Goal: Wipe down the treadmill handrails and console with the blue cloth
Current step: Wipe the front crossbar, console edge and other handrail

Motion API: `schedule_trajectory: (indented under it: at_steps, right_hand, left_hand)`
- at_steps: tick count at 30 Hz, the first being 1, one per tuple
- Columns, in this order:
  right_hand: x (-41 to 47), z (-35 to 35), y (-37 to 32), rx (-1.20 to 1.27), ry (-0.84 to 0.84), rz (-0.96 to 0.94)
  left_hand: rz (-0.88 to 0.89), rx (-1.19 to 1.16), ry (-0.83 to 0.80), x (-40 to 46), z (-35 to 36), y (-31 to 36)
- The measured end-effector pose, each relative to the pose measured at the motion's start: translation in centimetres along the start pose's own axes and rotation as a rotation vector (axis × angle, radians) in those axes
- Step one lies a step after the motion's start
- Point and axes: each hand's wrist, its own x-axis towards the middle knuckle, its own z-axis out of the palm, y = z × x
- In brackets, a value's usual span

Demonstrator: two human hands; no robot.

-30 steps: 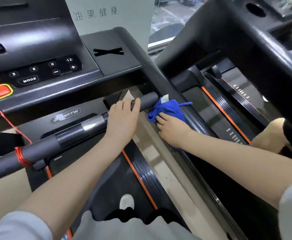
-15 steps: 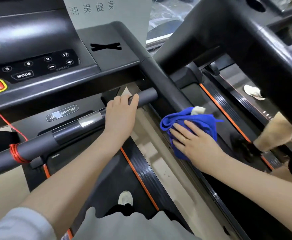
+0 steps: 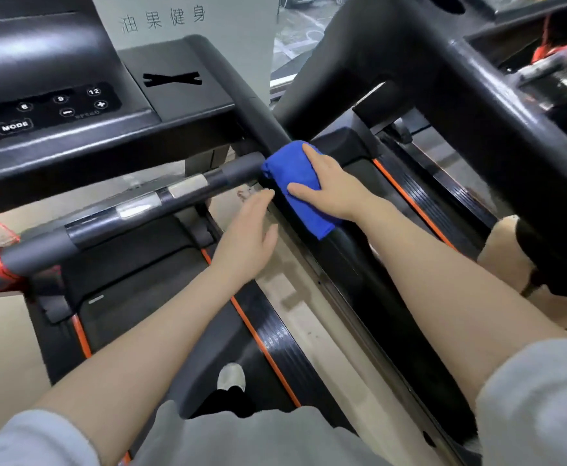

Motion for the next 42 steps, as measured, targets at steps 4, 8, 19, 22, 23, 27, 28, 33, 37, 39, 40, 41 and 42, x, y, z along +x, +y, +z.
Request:
schedule_trajectory:
  at_steps: [4, 8, 19, 22, 23, 27, 28, 33, 37, 39, 40, 41, 42]
  right_hand:
    - [-4.8, -0.2, 2.8, 0.118, -0.032, 0.036]
    - [-12.6, -0.3, 6.6, 0.363, -0.099, 0.093]
    - [-18.7, 0.6, 11.9, 0.849, -0.239, 0.421]
    - [-22.8, 1.1, 14.0, 0.838, -0.271, 0.454]
    - [-24.4, 1.4, 14.7, 0.852, -0.265, 0.42]
    - [-29.4, 1.8, 16.0, 0.831, -0.197, 0.191]
    - [-30.1, 2.0, 16.4, 0.829, -0.173, 0.158]
    - [-32.9, 3.4, 16.2, 0.395, 0.079, -0.118]
    - [-30.8, 3.6, 14.0, -0.304, 0.186, -0.26]
    - [-29.6, 3.8, 12.5, -0.472, 0.214, -0.315]
    - [-29.2, 3.9, 12.1, -0.514, 0.213, -0.324]
    - [-28.8, 4.1, 12.0, -0.551, 0.201, -0.338]
    - [-28.7, 4.1, 12.0, -0.597, 0.192, -0.364]
  left_hand:
    - [-0.08, -0.16, -0.123, -2.7, 3.3, 2.7]
    - [-0.109, -0.255, -0.214, -4.7, 6.1, 4.8]
    - [-0.333, -0.579, -0.129, -6.1, 11.2, 9.4]
    - [-0.332, -0.572, -0.034, -6.3, 12.1, 9.5]
    - [-0.345, -0.562, -0.015, -6.3, 12.4, 9.5]
    - [-0.459, -0.547, 0.038, -5.9, 12.8, 9.7]
    - [-0.472, -0.532, 0.041, -6.0, 12.8, 10.0]
    - [-0.506, -0.505, 0.022, -6.4, 12.9, 10.6]
    - [-0.497, -0.578, 0.034, -6.6, 13.0, 10.4]
    - [-0.491, -0.569, 0.034, -6.7, 12.8, 10.7]
    - [-0.486, -0.564, 0.03, -6.8, 12.6, 11.0]
    - [-0.485, -0.555, 0.03, -6.8, 12.5, 11.2]
    - [-0.493, -0.559, 0.045, -6.8, 12.4, 11.5]
